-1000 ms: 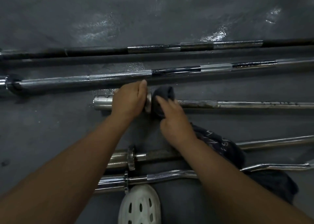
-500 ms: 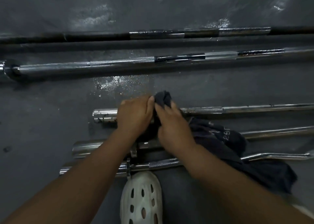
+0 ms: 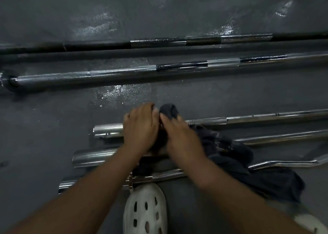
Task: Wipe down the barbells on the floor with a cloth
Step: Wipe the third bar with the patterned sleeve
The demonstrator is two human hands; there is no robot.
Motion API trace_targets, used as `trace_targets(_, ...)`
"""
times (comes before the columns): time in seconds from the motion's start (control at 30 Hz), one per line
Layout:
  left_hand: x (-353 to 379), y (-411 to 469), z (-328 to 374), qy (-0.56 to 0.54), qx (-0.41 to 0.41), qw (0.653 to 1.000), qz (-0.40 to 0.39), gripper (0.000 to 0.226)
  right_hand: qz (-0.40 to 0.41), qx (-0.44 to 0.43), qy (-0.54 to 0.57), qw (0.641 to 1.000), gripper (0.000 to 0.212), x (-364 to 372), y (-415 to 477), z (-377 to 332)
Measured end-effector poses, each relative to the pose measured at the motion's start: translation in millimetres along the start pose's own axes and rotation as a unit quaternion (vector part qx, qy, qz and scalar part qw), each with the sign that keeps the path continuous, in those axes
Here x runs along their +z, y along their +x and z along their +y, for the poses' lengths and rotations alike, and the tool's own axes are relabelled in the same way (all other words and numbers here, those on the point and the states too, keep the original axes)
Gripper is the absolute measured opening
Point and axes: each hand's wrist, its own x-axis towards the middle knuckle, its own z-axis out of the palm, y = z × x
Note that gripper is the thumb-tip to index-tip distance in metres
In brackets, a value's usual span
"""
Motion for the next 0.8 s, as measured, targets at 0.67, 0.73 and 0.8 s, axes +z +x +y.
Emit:
trace_targets(0.67,-2,37,-9,0.108,0.127,0.986,-0.008,0.071,0.023,0.183,-0.077,0.980,0.085,-18,29,57)
trace_targets(0.73,-16,66,-3,0.095,0.105,0.989,-0.041,0.070,-0.033,0.095,-0.042,0.994,0.085,-8,36,34)
trace_targets(0.8,-26,81,1,0.094,0.120,0.987,-0.052,0.068,-0.035,0.014,-0.074,0.997,0.079,-23,39,43)
